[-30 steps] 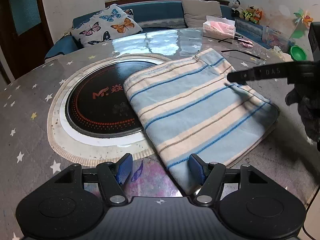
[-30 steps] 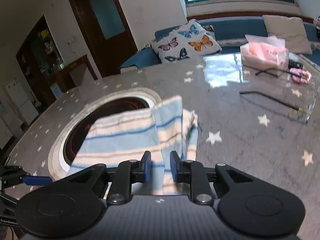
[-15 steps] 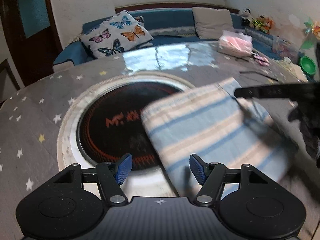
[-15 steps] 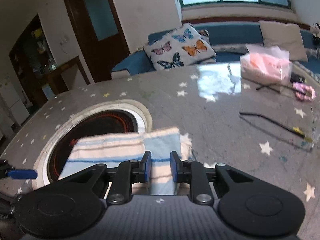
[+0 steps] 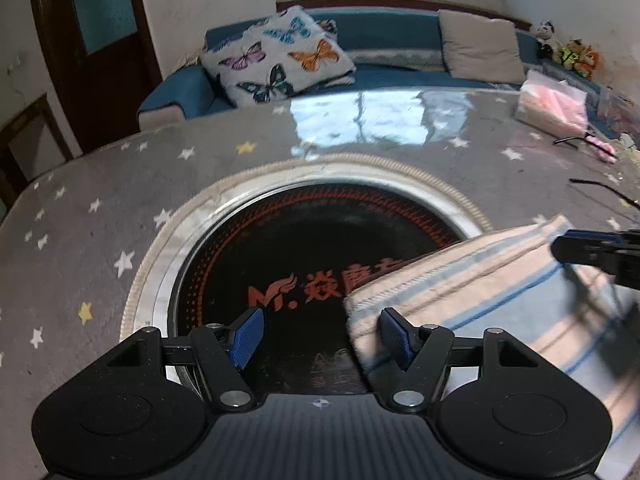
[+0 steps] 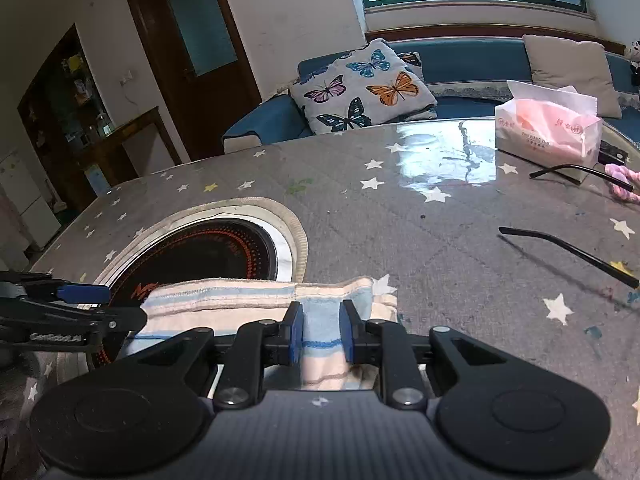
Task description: Fold clothes
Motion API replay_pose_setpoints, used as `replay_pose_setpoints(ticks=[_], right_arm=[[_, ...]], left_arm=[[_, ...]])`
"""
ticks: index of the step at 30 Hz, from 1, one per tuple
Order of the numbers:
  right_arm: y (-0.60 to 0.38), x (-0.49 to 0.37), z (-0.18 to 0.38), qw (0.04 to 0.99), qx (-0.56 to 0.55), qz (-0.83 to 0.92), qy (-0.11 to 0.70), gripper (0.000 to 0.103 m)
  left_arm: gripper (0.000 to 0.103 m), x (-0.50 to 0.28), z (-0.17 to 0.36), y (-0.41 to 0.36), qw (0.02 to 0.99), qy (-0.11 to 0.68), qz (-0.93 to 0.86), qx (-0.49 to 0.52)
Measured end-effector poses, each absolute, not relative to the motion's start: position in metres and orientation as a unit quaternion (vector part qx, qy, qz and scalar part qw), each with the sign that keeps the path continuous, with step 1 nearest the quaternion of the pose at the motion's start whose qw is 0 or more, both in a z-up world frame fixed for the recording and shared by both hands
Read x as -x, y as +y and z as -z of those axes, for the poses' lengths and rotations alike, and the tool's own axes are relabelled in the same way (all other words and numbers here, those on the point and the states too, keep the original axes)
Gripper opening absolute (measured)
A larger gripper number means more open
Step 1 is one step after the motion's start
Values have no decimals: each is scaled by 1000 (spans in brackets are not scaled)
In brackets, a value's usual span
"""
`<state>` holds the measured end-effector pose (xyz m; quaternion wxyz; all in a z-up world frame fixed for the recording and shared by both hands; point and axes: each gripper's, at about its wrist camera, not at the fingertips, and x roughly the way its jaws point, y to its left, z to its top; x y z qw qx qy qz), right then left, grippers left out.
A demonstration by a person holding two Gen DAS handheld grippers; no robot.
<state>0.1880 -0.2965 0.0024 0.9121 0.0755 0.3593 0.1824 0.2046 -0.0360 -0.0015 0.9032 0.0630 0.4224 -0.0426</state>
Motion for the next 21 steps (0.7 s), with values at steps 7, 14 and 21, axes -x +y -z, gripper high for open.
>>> replay_pose_setpoints(ticks=[7,14,21], right_arm=[[-297,-187,-5,912,-70,-185,359,18],[-298,-188,-5,911,-69,-189,359,19],[-298,-188,-4,911,-67,-192,360,19]], left_arm=[[70,-201,-12,-46,908,411,48,-67],[70,-208,-20,-89,907,399,107,-81],[71,-230,-4,-105,896,421,106,-89]])
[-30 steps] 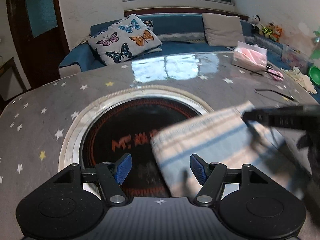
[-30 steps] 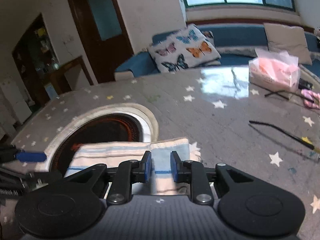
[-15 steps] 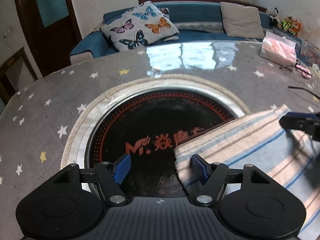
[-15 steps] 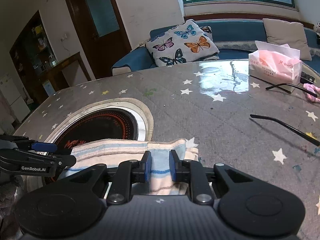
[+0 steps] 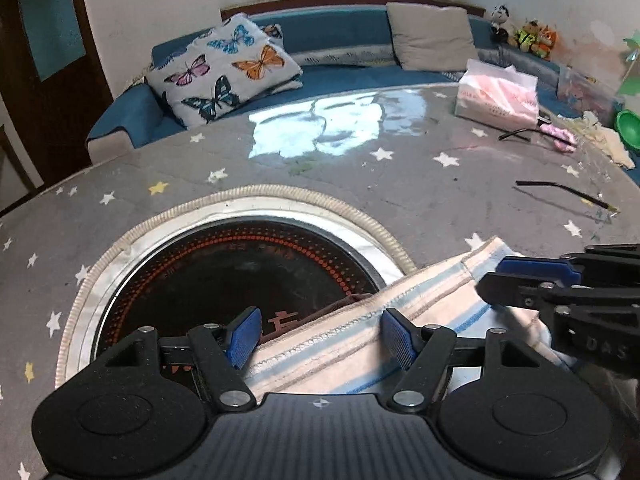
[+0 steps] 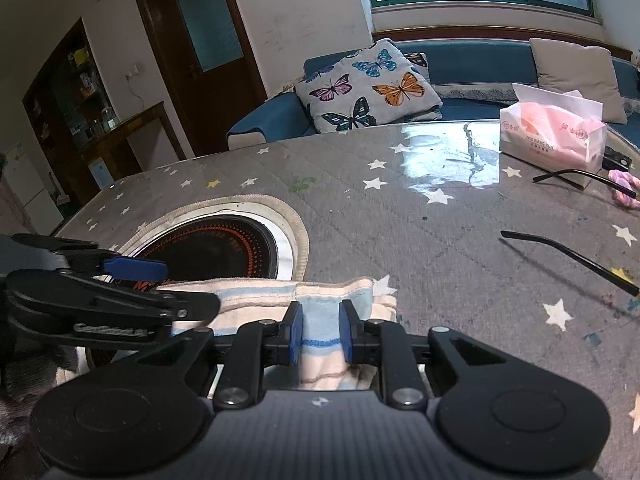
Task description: Fold clothes
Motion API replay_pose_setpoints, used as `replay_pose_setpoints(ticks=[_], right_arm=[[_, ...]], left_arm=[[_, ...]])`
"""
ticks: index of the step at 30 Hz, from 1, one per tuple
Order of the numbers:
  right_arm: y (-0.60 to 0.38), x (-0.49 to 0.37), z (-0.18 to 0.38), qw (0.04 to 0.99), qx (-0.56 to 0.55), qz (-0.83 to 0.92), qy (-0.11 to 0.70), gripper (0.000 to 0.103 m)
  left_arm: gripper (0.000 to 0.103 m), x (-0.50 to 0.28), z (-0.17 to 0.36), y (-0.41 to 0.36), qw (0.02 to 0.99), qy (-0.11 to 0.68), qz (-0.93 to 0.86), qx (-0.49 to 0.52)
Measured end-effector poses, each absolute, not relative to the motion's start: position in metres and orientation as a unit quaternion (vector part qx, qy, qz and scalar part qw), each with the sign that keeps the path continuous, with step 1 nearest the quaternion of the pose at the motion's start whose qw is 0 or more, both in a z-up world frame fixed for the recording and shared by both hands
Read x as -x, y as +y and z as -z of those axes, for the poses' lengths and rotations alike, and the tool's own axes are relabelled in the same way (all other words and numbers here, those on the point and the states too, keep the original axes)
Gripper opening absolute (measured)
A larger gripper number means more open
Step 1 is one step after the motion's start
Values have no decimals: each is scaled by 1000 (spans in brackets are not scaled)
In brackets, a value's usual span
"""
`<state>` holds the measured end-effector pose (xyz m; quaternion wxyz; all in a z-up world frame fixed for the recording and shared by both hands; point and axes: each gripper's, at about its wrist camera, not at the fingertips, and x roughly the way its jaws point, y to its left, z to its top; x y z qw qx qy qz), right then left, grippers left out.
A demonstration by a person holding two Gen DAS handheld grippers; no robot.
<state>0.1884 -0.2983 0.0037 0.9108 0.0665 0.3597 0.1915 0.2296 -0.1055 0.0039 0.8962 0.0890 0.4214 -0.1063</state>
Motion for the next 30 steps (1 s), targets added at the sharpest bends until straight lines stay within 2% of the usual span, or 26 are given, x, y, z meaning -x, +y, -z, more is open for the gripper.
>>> replay_pose_setpoints(ticks=[7,13,15,19,21,28,30], right_arm=[[-301,-184,-9,912,-70,-194,354,20],[-314,-159,-20,917,-75,-188,345,31],[-318,-151,-19,916,-77,-182,350,39],[-326,-139,-9,911,-84,-172,364,41],[-329,-136,-3,909,-90,-167,371,46],[-331,-133,5,908,-109,-165,369,46],[-329,-132,6,910,-106,-165,366,41]], left_arm=[[71,-228,-7,-98,898,422,103,-72],[71,-201,-18,-84,902,413,102,-65],[71,-189,-19,-79,902,416,103,-58],[71,-166,-19,-68,901,420,99,-43],[71,-157,-18,-63,901,422,98,-33],[71,-137,-11,-54,898,431,91,-1],[70,-135,-10,-52,897,433,91,7]])
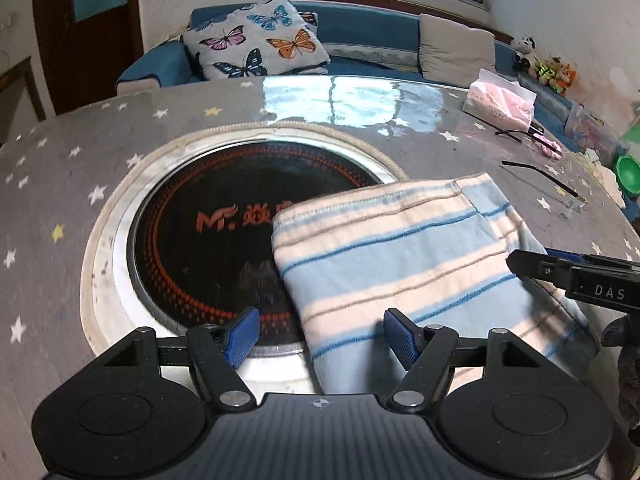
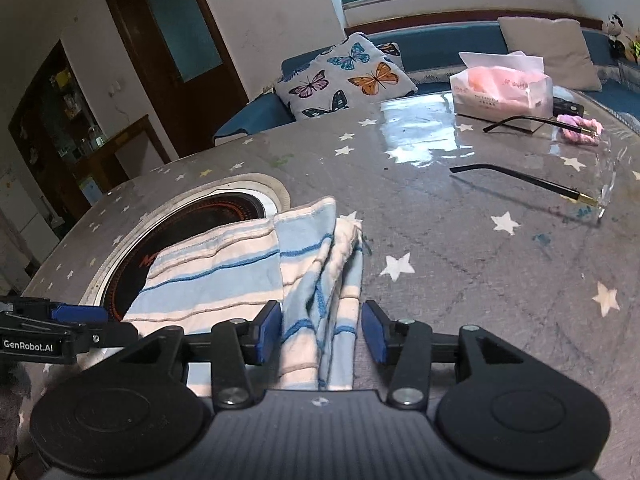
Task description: Fold clothes
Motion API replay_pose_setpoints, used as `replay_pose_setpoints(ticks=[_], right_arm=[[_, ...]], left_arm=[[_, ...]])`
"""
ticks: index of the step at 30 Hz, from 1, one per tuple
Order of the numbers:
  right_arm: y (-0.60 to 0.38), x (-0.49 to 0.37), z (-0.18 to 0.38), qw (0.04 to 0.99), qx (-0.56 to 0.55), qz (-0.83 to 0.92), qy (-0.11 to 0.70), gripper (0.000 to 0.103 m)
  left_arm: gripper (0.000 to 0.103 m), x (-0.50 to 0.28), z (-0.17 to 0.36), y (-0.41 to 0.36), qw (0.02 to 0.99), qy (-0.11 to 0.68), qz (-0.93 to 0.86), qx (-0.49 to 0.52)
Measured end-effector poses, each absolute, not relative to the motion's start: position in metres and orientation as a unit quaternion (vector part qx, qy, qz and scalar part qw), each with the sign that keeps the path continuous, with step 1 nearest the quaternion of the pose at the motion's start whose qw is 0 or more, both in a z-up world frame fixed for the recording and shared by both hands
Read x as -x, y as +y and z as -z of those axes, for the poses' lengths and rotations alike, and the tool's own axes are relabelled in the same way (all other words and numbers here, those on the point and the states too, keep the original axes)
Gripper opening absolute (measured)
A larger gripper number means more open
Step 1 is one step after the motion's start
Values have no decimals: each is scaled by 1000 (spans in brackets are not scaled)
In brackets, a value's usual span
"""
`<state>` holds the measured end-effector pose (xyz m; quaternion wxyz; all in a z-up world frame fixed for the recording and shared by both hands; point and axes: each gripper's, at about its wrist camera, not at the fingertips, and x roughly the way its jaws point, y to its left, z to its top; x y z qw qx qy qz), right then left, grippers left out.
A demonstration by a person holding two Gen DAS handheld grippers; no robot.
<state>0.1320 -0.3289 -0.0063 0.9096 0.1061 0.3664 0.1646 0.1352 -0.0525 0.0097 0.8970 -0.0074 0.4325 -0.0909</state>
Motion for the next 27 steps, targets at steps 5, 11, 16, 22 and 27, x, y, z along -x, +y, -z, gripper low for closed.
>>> replay_pose_setpoints(ticks=[5,11,16,22,27], right_arm=[[-330,-128,8,906,-127,-171,367,23],[-332,-115,10,904,-141,-171,366,20],[-334,-109,8,909,-139,-159,360,29],[-333,-109,10,911,-146,-152,355,31],[-331,-107,11,907,-159,-153,359,20]], left_arm=[[64,-132,-10,-53,897,430,97,19],[55,-134,-8,-52,895,432,106,27],[55,-137,-5,-48,893,438,98,36],[45,-138,1,-48,887,447,108,46],[32,-139,2,-48,886,447,112,57]])
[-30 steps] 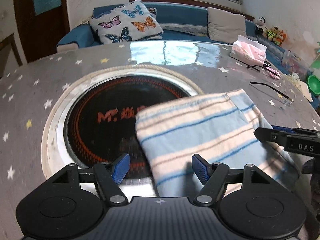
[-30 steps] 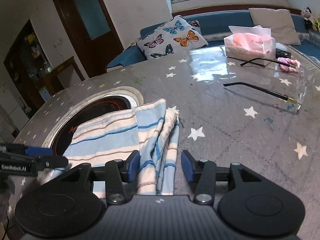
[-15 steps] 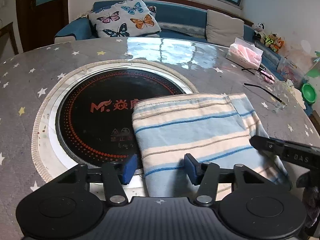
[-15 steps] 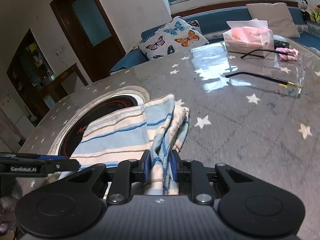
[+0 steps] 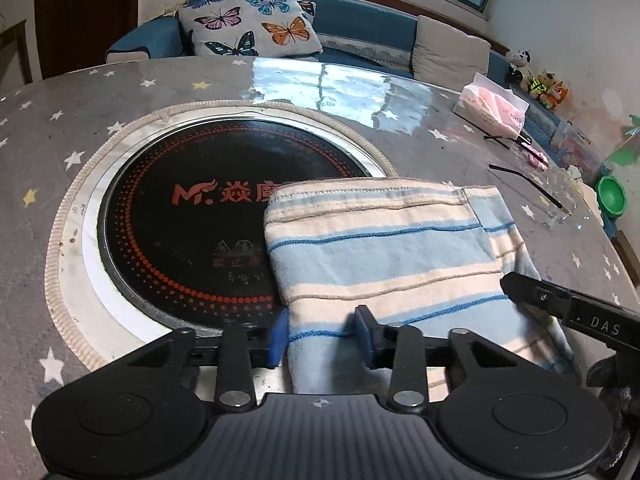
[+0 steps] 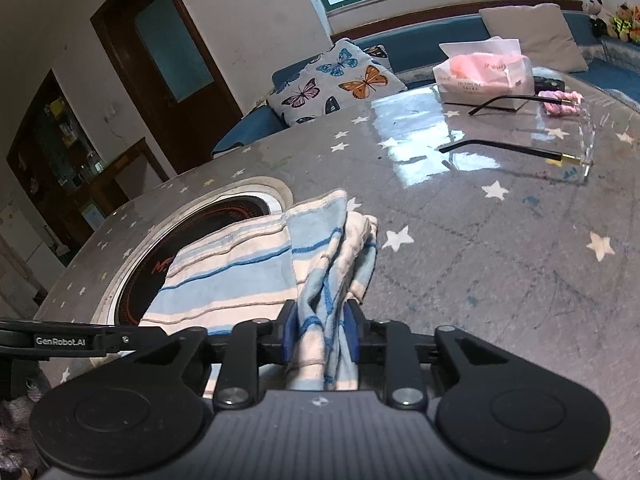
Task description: Fold clothes
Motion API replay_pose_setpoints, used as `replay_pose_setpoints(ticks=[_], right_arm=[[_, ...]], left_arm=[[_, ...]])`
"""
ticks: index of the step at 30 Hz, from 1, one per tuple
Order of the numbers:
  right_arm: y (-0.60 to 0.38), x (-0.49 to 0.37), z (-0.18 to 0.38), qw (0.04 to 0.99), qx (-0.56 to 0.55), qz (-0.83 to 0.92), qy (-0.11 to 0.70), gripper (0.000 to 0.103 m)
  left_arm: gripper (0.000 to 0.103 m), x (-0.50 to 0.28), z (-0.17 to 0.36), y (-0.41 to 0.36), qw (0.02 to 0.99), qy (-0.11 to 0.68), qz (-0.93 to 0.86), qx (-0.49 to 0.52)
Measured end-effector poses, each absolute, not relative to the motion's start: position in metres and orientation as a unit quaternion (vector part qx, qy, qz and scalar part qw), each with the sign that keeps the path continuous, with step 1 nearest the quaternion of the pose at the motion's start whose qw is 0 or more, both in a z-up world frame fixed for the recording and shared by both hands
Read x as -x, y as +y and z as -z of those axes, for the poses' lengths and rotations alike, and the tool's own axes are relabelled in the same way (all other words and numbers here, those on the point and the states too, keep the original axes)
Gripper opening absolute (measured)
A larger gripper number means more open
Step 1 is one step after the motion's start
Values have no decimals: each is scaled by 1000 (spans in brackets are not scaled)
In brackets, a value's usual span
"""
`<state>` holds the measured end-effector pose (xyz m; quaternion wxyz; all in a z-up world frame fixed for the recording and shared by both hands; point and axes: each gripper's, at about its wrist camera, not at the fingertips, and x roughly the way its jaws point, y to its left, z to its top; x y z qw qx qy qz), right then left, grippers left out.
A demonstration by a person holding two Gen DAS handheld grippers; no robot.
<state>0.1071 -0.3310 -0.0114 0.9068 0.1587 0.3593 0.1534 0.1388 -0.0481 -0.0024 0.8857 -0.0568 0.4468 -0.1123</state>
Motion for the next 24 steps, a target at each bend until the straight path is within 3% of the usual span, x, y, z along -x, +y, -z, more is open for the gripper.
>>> replay_pose_setpoints(ticks=[2,7,24], right_arm=[[-331,-105,12,906,-166,-152,359,18],[-328,-95,10,902,-180,-154,362,15],[-234,-91,-14,886,-140,-227,379,13]], left_arm=[[22,-137,1,-46,887,444,111,59],[15,-129,-3,-37,891,437,108,65],[9,-73,-17,66,908,397,61,121]])
